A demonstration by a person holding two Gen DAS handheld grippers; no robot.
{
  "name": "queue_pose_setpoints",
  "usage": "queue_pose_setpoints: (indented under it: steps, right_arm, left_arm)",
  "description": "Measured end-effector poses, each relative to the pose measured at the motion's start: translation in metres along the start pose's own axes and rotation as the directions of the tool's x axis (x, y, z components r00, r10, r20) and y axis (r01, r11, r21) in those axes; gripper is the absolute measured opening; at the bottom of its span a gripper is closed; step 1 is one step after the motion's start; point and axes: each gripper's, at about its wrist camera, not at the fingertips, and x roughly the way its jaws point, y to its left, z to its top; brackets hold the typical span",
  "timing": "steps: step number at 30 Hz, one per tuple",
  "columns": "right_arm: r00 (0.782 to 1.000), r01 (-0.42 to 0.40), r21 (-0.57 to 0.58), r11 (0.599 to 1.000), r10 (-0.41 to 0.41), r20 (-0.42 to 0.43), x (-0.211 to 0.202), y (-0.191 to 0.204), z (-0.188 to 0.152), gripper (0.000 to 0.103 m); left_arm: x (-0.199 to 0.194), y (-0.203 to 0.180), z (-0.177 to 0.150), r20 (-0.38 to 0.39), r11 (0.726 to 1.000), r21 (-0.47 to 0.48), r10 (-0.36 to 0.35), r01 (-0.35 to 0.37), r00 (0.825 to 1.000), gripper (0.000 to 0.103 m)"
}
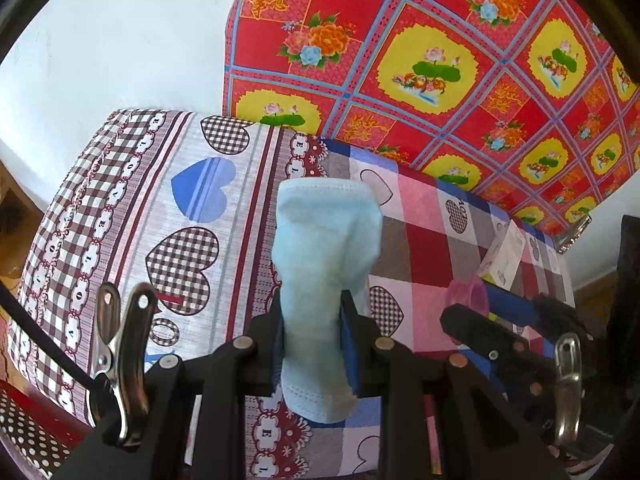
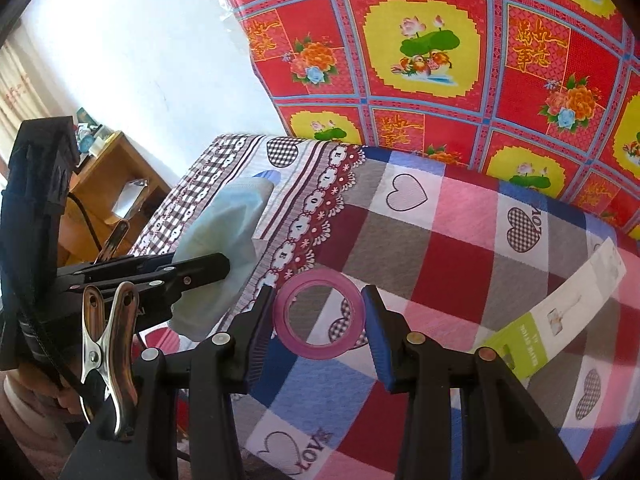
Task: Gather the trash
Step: 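Lift the pink ring with right tool while left tool holds the mask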
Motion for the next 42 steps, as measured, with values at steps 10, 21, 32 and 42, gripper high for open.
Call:
queue_pose_setpoints:
  steps: [10, 21, 32, 42]
  right_arm:
    - [0.999, 0.026, 0.022, 0.999, -0.027, 0.025, -0.005, 0.027, 0.0, 0.044]
    - [0.998, 0.033, 0.04, 0.999, -0.035, 0.054, -0.003, 0.062, 0.0, 0.044]
    - [0.998, 0.023, 0.072, 0.997, -0.027, 0.06, 0.013, 0.095, 0.002, 0.044]
    - [0.998, 0.017, 0.078, 0.997, -0.021, 0.054, 0.021, 0.109, 0.005, 0.044]
  left_arm:
    - [-0.014, 0.012, 0.004, 0.004, 0.999, 0.029, -0.029, 0.028, 1.0, 0.025]
    - [-0.034, 0.037, 0.001, 0.022, 0.998, 0.051, -0.043, 0.042, 0.999, 0.025]
    - [-0.043, 0.074, -0.003, 0.026, 0.998, 0.057, -0.034, 0.032, 0.999, 0.025]
    - [-0.044, 0.089, -0.007, 0.01, 0.998, 0.049, -0.03, 0.03, 1.0, 0.025]
